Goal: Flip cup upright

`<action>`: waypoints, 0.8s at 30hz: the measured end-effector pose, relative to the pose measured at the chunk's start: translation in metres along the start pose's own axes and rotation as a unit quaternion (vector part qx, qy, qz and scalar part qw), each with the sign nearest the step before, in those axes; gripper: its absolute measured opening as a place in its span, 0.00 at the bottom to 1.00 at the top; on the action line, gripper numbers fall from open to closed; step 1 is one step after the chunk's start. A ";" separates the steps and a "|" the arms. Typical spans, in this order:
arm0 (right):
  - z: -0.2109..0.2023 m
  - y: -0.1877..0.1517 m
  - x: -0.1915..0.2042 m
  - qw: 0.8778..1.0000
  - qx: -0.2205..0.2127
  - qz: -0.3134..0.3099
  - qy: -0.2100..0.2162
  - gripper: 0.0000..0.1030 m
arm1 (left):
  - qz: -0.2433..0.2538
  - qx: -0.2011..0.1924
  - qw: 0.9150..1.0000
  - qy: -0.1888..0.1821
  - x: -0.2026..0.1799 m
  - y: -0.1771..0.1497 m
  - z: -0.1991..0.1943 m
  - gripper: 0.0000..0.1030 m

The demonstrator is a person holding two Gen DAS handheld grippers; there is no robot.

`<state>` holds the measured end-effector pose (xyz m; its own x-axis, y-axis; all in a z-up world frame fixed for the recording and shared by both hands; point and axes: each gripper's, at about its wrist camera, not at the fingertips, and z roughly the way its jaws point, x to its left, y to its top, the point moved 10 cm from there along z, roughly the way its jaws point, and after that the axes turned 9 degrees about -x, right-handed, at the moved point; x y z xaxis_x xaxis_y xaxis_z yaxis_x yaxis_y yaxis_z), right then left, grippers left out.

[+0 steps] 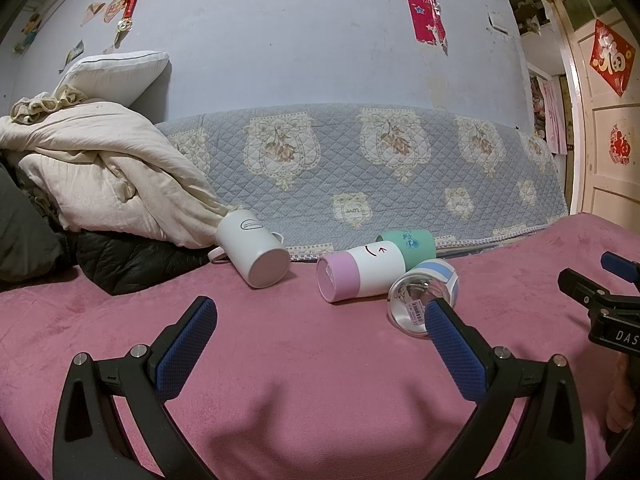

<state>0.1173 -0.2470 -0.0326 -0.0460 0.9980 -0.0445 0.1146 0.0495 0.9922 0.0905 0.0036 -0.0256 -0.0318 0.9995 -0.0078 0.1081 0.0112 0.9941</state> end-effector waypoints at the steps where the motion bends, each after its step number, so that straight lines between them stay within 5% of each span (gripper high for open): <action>1: 0.001 0.000 0.000 1.000 0.000 0.000 0.000 1.00 | 0.000 0.000 1.000 0.000 0.000 0.000 0.000 1.00; 24: 0.001 0.000 0.001 1.000 0.001 -0.002 0.000 1.00 | 0.001 0.002 1.000 0.000 0.000 0.000 0.000 1.00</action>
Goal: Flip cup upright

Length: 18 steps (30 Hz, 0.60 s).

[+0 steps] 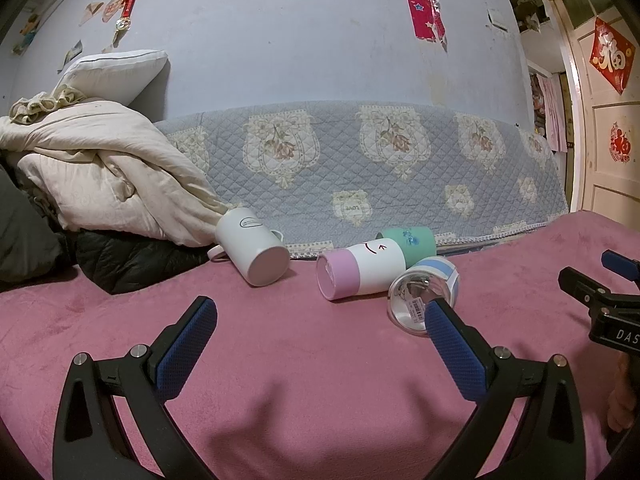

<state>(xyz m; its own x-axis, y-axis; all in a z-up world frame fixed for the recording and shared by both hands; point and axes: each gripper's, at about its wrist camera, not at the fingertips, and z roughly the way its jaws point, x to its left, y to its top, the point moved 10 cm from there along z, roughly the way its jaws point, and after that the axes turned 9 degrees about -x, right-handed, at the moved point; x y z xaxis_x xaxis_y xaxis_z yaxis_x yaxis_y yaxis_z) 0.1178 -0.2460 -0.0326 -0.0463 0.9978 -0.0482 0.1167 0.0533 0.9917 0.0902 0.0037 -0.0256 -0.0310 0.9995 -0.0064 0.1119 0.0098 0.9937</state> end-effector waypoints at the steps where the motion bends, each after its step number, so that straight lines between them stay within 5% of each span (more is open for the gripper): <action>1: -0.001 0.001 0.000 1.000 0.000 0.000 0.000 1.00 | 0.000 0.000 1.000 0.000 0.000 0.000 0.001 1.00; 13: 0.000 0.000 0.000 1.000 0.001 -0.001 0.000 1.00 | -0.003 -0.002 1.000 0.000 0.000 0.000 0.000 1.00; 18: 0.004 -0.010 -0.006 1.000 0.012 0.001 -0.006 1.00 | -0.001 -0.036 0.999 0.017 0.002 0.008 -0.015 1.00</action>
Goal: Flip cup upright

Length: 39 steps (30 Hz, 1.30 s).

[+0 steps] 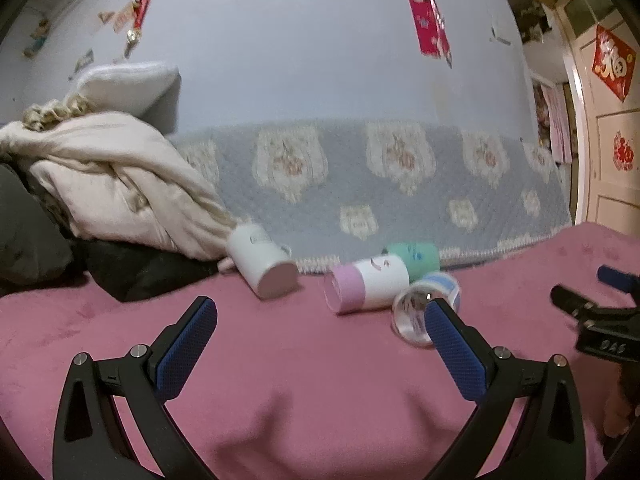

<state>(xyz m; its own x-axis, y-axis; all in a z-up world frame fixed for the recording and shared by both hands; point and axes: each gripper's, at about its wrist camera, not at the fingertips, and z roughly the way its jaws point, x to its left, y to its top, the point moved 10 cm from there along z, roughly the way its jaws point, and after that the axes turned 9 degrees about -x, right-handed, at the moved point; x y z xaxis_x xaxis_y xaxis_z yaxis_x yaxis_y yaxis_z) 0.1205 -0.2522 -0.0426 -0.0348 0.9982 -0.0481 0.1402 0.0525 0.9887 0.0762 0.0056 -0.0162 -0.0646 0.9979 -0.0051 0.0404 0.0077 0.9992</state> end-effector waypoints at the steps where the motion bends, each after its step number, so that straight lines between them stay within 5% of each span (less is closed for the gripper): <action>1: 0.000 -0.001 -0.002 1.000 0.001 0.001 0.000 1.00 | 0.002 -0.003 1.000 0.003 0.000 0.002 -0.002 1.00; 15: 0.002 -0.004 -0.012 0.999 0.028 0.015 0.005 1.00 | -0.011 0.065 0.998 -0.005 -0.014 0.015 0.019 1.00; 20: 0.003 -0.003 -0.013 0.999 0.031 0.021 0.000 1.00 | 0.067 0.088 0.993 -0.036 -0.018 0.048 0.045 1.00; 23: 0.003 -0.002 -0.015 0.999 0.033 0.026 0.001 1.00 | 0.015 0.130 0.991 -0.013 -0.003 0.065 0.071 1.00; 26: 0.005 -0.002 -0.014 0.999 0.037 0.025 0.001 1.00 | -0.062 0.181 0.981 -0.030 0.000 0.076 0.097 1.00; 30: 0.005 -0.002 -0.015 0.999 0.039 0.028 -0.001 1.00 | -0.092 0.205 0.974 -0.039 -0.007 0.080 0.130 1.00; 33: 0.006 -0.003 -0.016 0.999 0.040 0.034 -0.001 1.00 | -0.062 0.244 0.967 -0.049 -0.024 0.065 0.155 1.00; 36: 0.008 -0.004 -0.019 0.998 0.043 0.041 0.000 1.00 | 0.040 0.261 0.959 -0.099 -0.054 0.048 0.174 1.00; 39: 0.009 -0.006 -0.019 0.998 0.049 0.045 0.002 1.00 | 0.157 0.300 0.934 -0.115 -0.074 0.017 0.191 1.00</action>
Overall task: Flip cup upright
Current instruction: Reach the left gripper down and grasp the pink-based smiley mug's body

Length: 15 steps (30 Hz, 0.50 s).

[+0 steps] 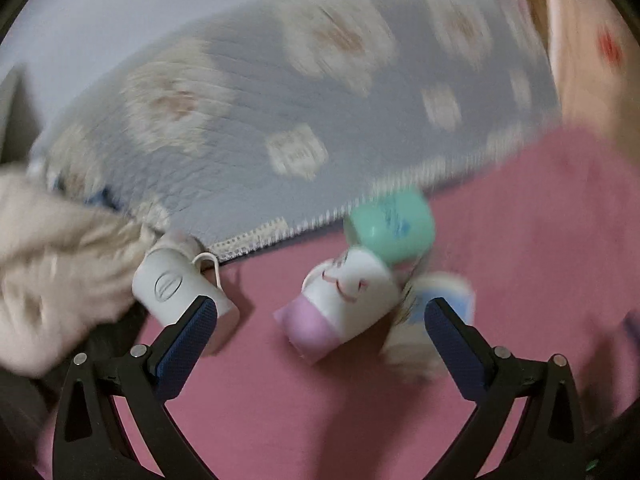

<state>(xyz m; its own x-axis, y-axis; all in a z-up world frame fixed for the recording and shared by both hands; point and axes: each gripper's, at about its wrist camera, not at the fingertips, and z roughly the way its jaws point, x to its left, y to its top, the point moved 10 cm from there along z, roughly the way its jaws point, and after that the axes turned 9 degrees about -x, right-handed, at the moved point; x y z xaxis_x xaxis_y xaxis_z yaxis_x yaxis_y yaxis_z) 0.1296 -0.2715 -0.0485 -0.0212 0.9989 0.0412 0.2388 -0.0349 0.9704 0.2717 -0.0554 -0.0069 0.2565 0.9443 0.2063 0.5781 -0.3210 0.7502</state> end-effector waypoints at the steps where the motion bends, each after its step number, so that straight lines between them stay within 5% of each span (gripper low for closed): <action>1: 0.001 0.000 0.000 1.000 0.001 0.001 0.001 1.00 | 0.018 0.021 1.000 -0.005 -0.005 -0.004 0.011 1.00; 7: 0.004 -0.001 -0.001 1.000 0.007 0.009 0.007 1.00 | -0.028 0.096 0.995 -0.017 0.001 -0.019 0.059 0.98; 12: 0.009 -0.004 -0.003 0.999 0.018 0.024 0.015 1.00 | -0.067 0.135 0.986 -0.065 -0.004 -0.030 0.081 0.96; 15: 0.011 -0.005 -0.005 0.999 0.023 0.034 0.017 1.00 | -0.082 0.149 0.984 -0.057 0.000 -0.035 0.093 0.96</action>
<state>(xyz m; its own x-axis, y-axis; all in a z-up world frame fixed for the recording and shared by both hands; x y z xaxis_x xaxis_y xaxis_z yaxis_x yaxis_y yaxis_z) 0.1396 -0.2764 -0.0565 -0.0363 0.9927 0.1147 0.2846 -0.0998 0.9534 0.3236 -0.0514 -0.0920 0.2156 0.9764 0.0131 0.8156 -0.1875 0.5474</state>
